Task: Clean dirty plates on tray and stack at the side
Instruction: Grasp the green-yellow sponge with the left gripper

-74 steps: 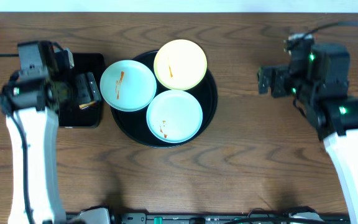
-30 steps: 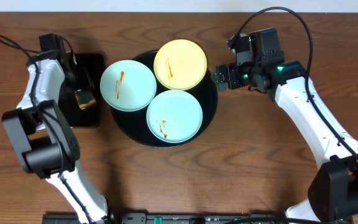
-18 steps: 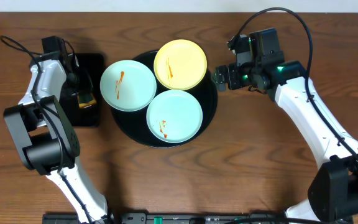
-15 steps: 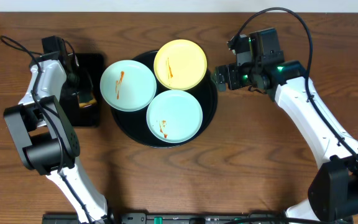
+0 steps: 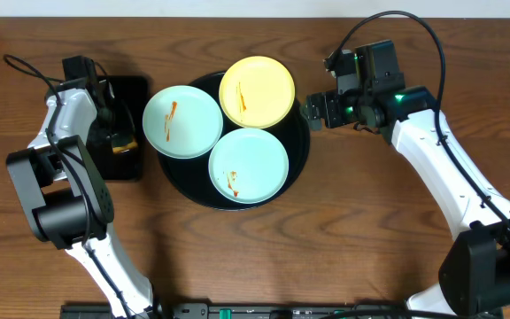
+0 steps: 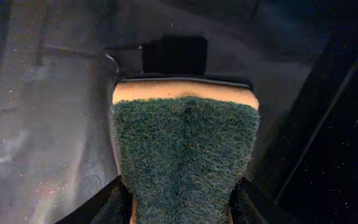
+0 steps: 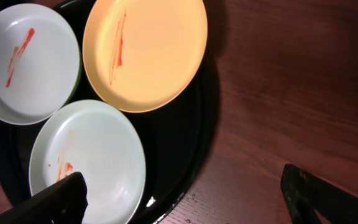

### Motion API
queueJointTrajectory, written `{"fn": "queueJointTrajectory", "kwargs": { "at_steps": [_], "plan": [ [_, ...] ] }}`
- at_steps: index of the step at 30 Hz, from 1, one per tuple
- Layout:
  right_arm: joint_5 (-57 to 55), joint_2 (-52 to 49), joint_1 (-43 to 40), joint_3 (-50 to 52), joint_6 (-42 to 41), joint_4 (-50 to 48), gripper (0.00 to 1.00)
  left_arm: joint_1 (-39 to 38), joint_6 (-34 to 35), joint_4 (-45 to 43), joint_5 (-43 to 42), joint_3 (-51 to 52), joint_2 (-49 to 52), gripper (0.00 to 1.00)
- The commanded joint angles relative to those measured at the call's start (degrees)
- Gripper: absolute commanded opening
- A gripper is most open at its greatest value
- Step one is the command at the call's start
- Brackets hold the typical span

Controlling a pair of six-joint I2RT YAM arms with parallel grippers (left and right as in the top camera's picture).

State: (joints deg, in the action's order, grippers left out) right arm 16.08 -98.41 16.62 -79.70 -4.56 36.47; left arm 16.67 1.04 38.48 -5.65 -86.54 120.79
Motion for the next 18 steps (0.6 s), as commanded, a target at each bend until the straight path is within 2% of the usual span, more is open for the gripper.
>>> {"fn": "queueJointTrajectory", "kwargs": {
  "at_steps": [1, 6, 8, 9, 10, 18],
  "plan": [
    [-0.17, -0.35, 0.57, -1.18, -0.79, 0.22, 0.98, -0.09, -0.37, 0.00, 0.22, 1.16, 2.40, 0.49],
    [-0.15, -0.35, 0.61, -1.18, -1.01, 0.17, 0.98, -0.09, -0.31, 0.22, 0.26, 1.16, 3.93, 0.28],
    [-0.17, -0.35, 0.61, -1.18, -1.18, 0.20, 0.98, -0.09, -0.31, 0.20, 0.26, 1.16, 3.93, 0.19],
    [-0.15, -0.35, 0.61, -1.18, -1.18, 0.20, 0.97, -0.09, -0.31, 0.20, 0.28, 1.14, 3.87, 0.10],
    [-0.15, -0.35, 0.61, -1.18, -1.18, 0.17, 0.97, -0.09, -0.31, 0.20, 0.26, 1.11, 3.80, 0.08],
    [-0.13, -0.35, 1.01, -1.18, -1.20, -1.33, 0.96, -0.02, -0.33, 5.92, 0.74, -3.06, -1.51, 0.07]
  ]
}}
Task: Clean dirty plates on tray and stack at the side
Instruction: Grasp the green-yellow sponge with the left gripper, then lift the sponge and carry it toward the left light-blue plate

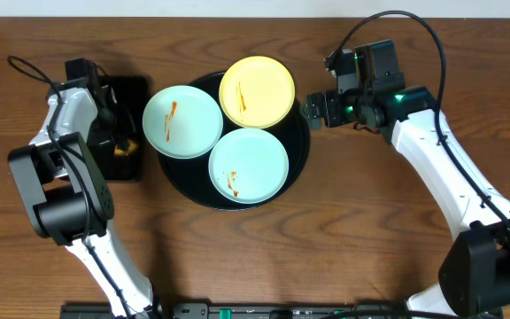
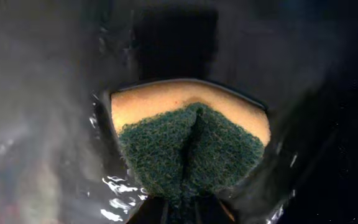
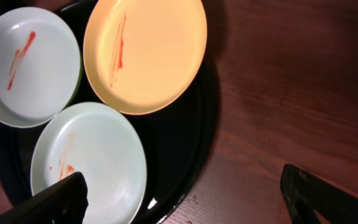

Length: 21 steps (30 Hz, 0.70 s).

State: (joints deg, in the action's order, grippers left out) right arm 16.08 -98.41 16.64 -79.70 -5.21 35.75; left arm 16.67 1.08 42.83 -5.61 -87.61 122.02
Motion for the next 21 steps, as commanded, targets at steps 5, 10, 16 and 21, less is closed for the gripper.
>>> {"fn": "queueJointTrajectory", "kwargs": {
  "at_steps": [5, 10, 16, 21],
  "plan": [
    [-0.11, -0.35, 1.95, -1.18, -0.55, -1.73, 0.94, 0.02, -0.35, 2.62, 0.72, -2.97, -10.80, 0.08],
    [-0.15, -0.87, 3.30, -1.18, -1.22, -1.73, 0.91, 0.02, 0.31, 4.31, 4.76, -2.97, -18.27, 0.07],
    [0.09, -3.65, 4.35, -1.18, -5.49, -2.64, 0.87, 0.02, 2.80, 8.76, 8.11, -2.95, -22.34, 0.07],
    [3.17, -7.34, 4.57, -1.18, -6.16, -3.87, 0.54, 0.02, 3.80, 11.39, 8.22, -2.95, -22.60, 0.07]
  ]
}}
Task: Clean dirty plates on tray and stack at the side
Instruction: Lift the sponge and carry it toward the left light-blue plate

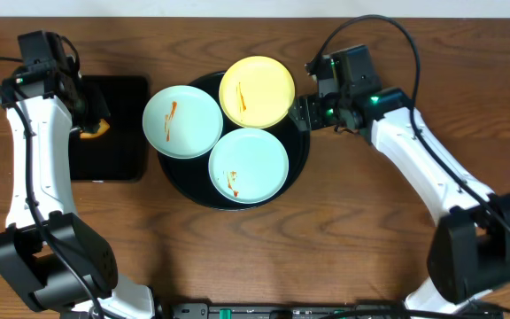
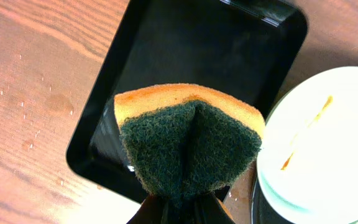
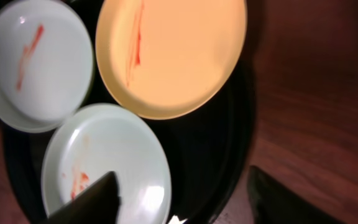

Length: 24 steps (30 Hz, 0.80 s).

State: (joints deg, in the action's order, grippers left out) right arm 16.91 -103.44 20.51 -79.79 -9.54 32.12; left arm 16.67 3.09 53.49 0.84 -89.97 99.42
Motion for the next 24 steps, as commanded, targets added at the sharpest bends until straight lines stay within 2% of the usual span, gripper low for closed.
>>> {"fn": "queueJointTrajectory", "kwargs": {
  "at_steps": [1, 3, 13, 21, 24],
  "plan": [
    [3.08, -3.19, 0.76, -1.09, -1.79, -0.42, 0.48, 0.02, 1.99, 0.92, 1.70, -0.61, 0.00, 0.07],
    [4.09, -5.05, 1.11, -1.09, -1.81, -0.68, 0.44, 0.02, 1.99, 1.31, 1.70, -0.61, -0.11, 0.07],
    [8.02, -12.87, 3.93, -1.09, -1.79, -1.22, 0.43, 0.02, 1.97, 1.55, 1.77, -0.70, -2.43, 0.07],
    [6.71, -13.88, 4.68, -1.09, -1.79, 1.11, 0.40, -0.17, 3.26, 2.16, 0.48, -0.70, -5.29, 0.07],
    [4.26, -13.88, 4.68, -1.09, -1.86, 1.79, 0.37, -1.25, 3.23, 2.21, -2.86, -0.70, -5.68, 0.07]
  ]
}}
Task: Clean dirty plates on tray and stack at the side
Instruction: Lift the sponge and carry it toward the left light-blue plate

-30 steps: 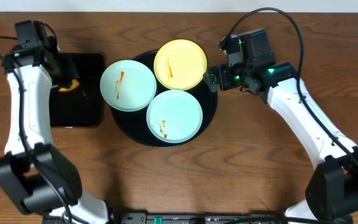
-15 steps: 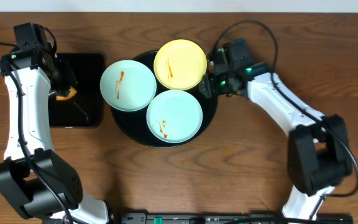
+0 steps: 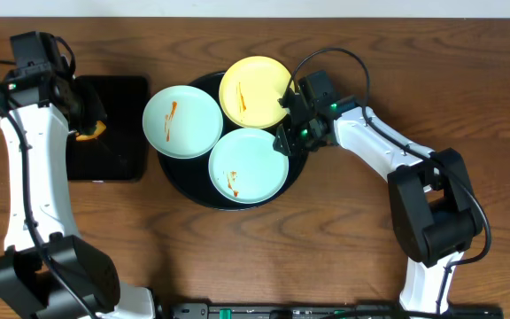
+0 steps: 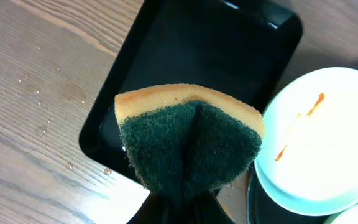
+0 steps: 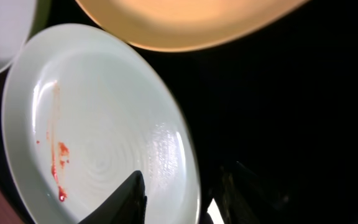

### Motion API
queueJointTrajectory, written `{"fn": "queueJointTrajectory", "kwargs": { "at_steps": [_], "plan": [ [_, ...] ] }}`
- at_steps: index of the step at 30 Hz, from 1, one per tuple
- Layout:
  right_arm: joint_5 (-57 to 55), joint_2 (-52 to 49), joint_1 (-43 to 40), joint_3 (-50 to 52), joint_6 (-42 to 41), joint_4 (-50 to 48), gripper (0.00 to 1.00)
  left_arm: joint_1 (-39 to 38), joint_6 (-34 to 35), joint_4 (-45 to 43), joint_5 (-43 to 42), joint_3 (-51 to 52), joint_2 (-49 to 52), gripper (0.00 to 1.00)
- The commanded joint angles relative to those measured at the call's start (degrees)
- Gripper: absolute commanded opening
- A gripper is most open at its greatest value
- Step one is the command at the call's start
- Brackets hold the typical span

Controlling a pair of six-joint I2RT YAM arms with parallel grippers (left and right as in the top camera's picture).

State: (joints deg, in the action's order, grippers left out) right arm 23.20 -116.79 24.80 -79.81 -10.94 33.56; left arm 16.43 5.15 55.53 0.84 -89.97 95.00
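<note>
A round black tray (image 3: 184,182) holds three plates with red smears: a pale one at the left (image 3: 182,121), a yellow one at the back (image 3: 255,90) and a pale one in front (image 3: 248,166). My left gripper (image 4: 179,208) is shut on a yellow-and-green sponge (image 4: 188,140), held in the air over the right edge of a rectangular tray. My right gripper (image 5: 191,196) is open, low over the round tray (image 5: 278,93). One finger is over the front plate (image 5: 104,124) and the other is outside its right rim.
A black rectangular tray (image 3: 113,151) lies on the wooden table left of the round tray. Water drops (image 4: 39,93) dot the wood beside it. The yellow plate (image 5: 185,18) lies just behind my right gripper. The right arm reaches over the round tray's right side.
My right gripper was above the round tray's right edge by the yellow plate; now it is low, astride the front plate's right rim. The left gripper and sponge have barely shifted.
My left gripper was down in the rectangular tray with its fingers beside the flat sponge. Then it squeezed the sponge, then held it lifted above the tray. My right gripper stayed open right of the round tray, then nearer, and now at the front plate.
</note>
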Motion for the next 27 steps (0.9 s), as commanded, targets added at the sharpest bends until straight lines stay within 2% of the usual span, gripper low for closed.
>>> {"fn": "queueJointTrajectory", "kwargs": {
  "at_steps": [1, 8, 13, 18, 27],
  "plan": [
    [-2.71, -0.52, 0.39, -1.05, -0.61, 0.48, 0.36, -1.68, 1.20, 0.22, -3.45, -0.70, -1.27, 0.07],
    [-3.89, -0.55, 0.44, -1.03, -0.61, 0.96, 0.35, -7.21, 2.62, 0.59, -3.67, -0.68, -1.25, 0.07],
    [-3.91, -0.55, 0.42, -1.01, -0.83, 1.60, 0.35, -12.07, 5.29, 1.40, -9.94, 0.90, -1.07, 0.08],
    [-3.87, -0.55, 0.44, -1.01, -1.95, 1.88, 0.35, -17.35, 8.59, 0.87, -15.15, 5.66, -0.22, 0.07],
    [-2.43, -0.55, 0.44, -1.01, -2.34, 2.71, 0.35, -27.21, 13.88, -4.74, -15.21, 15.54, 0.26, 0.07]
  ]
}}
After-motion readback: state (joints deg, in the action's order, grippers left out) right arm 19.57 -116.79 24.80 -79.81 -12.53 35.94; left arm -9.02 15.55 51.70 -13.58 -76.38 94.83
